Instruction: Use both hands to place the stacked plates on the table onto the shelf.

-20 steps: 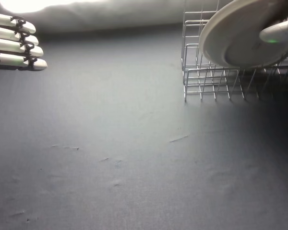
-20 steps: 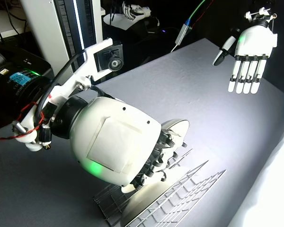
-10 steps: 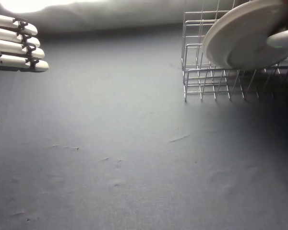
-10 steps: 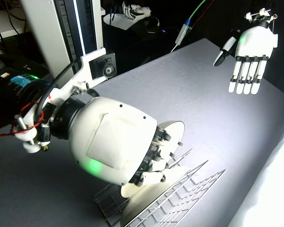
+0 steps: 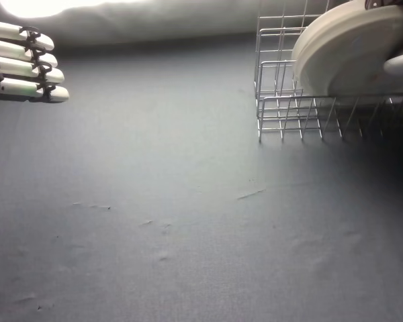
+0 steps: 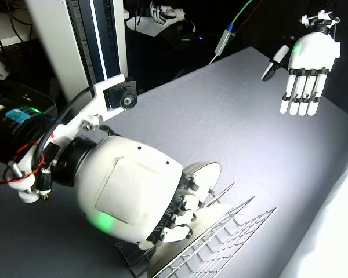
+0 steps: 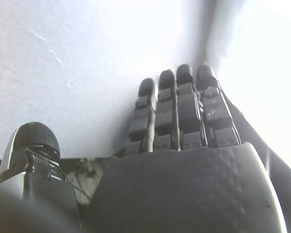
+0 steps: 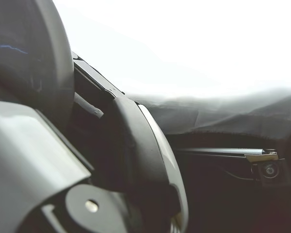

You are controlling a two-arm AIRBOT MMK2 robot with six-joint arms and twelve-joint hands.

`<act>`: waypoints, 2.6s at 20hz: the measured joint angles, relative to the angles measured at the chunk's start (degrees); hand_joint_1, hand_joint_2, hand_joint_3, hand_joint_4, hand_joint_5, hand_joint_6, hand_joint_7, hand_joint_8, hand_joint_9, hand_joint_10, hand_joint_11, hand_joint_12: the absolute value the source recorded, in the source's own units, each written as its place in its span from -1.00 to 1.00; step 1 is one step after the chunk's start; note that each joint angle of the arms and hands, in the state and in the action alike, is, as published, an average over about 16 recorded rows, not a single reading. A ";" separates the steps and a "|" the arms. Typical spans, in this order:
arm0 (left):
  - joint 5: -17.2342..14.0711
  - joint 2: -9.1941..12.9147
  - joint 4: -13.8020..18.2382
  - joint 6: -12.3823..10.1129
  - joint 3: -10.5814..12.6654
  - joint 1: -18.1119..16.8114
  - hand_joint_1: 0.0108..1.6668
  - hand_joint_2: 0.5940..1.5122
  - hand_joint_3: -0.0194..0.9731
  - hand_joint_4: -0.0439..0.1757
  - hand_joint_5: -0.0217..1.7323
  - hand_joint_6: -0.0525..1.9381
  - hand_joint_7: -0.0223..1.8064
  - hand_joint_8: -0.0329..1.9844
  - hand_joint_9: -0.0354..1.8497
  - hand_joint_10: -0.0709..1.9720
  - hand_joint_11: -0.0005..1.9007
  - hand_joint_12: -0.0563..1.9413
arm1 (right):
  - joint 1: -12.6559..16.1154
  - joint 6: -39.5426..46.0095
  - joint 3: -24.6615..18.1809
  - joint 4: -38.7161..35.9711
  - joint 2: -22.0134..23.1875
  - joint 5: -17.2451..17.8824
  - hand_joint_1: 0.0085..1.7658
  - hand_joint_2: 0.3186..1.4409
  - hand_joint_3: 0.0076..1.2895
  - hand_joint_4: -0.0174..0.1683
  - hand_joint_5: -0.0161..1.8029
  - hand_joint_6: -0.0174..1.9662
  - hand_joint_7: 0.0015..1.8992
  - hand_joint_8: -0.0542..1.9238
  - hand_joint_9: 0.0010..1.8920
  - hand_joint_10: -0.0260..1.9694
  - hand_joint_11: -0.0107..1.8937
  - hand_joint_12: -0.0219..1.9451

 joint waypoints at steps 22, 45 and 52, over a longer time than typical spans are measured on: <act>-0.01 0.00 0.04 -0.15 -0.16 0.02 -0.99 0.09 -0.97 -0.58 -0.82 -0.94 -0.81 -0.95 -0.79 -0.92 -0.97 -0.70 | -3.94 -2.89 0.72 -1.33 -0.45 4.77 0.33 0.40 -0.99 -0.86 -0.25 -0.24 -0.13 -0.59 -0.32 -0.31 -0.65 0.47; 0.01 -0.35 -0.74 -1.94 -0.59 3.46 -0.99 0.11 -0.97 -0.58 -0.82 -0.94 -0.81 -0.95 -0.82 -0.92 -0.98 -0.71 | 1.16 -5.52 -5.19 -38.20 -0.90 14.09 0.19 0.39 -0.99 -0.81 -0.43 -0.91 -0.36 -0.92 -0.62 -0.37 -0.97 0.51; -0.17 -1.03 -1.76 -2.79 1.41 4.67 -0.99 0.11 -0.97 -0.58 -0.82 -0.94 -0.81 -0.95 -0.81 -0.92 -0.97 -0.72 | 1.65 -6.97 -6.27 -50.18 -0.85 17.55 0.18 0.39 -0.99 -0.77 -0.44 -0.92 -0.37 -0.92 -0.61 -0.41 -0.97 0.48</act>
